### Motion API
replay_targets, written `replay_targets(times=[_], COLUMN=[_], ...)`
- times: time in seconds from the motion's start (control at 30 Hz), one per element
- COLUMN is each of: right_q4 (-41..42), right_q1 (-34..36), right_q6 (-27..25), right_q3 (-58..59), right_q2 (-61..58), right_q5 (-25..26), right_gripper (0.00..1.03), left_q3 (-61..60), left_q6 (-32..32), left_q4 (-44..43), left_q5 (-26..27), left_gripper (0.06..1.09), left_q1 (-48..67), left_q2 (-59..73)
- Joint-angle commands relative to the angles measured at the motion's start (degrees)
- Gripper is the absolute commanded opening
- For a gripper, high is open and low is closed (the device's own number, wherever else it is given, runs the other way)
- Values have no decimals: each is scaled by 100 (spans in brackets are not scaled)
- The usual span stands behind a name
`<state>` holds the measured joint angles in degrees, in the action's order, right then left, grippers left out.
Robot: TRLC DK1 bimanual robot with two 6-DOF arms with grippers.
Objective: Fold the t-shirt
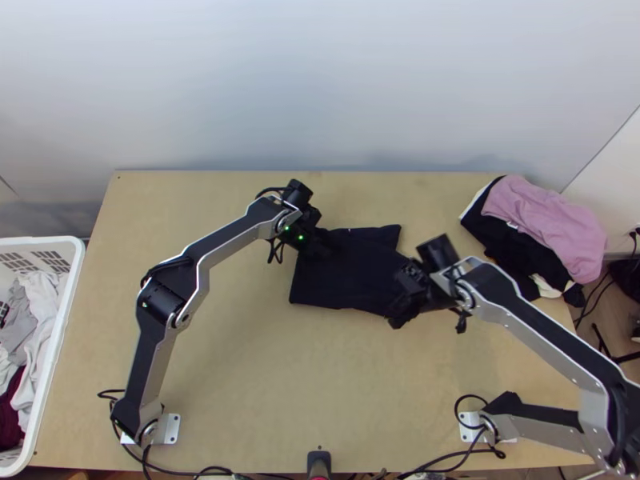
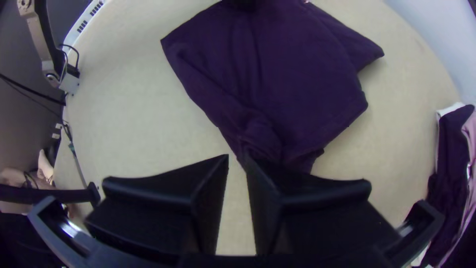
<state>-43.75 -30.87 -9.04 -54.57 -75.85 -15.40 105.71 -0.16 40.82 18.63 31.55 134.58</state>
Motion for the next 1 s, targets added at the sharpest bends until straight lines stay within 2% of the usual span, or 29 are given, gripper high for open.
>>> replay_targets(times=[0.0,0.03,0.07,0.1,0.3,0.4,0.5,0.57,0.77,0.97], right_q4=[-213,-240,-284,-336,-415,-442,-415,-345,-11,358], right_q1=[521,662,837,1031,2375,2692,2674,2674,2657,2411], right_q6=[157,174,174,183,526,587,464,403,438,614], right_q3=[-212,-239,-265,-309,-669,-863,-1074,-1179,-1153,-1074], right_q2=[124,18,-87,-219,-1195,-1722,-2162,-2469,-3005,-3084], right_q5=[-7,-7,-42,-174,-1677,-2283,-2301,-2310,-2398,-2398], right_gripper=[63,71,78,84,91,91,92,92,92,92], left_q3=[-138,-130,-138,-147,204,547,837,916,486,-631], left_q6=[34,52,60,60,-238,-423,-511,-485,78,280], left_q4=[216,286,313,322,436,656,928,1095,1763,1781], left_q5=[606,633,694,861,1503,2039,2619,2777,2795,2786], left_gripper=[65,87,102,105,105,105,104,104,104,104], left_q1=[-44,9,53,62,-114,-378,-597,-738,-1204,-1643], left_q2=[-451,-565,-688,-802,-1373,-1576,-1734,-1866,-2270,-3008])
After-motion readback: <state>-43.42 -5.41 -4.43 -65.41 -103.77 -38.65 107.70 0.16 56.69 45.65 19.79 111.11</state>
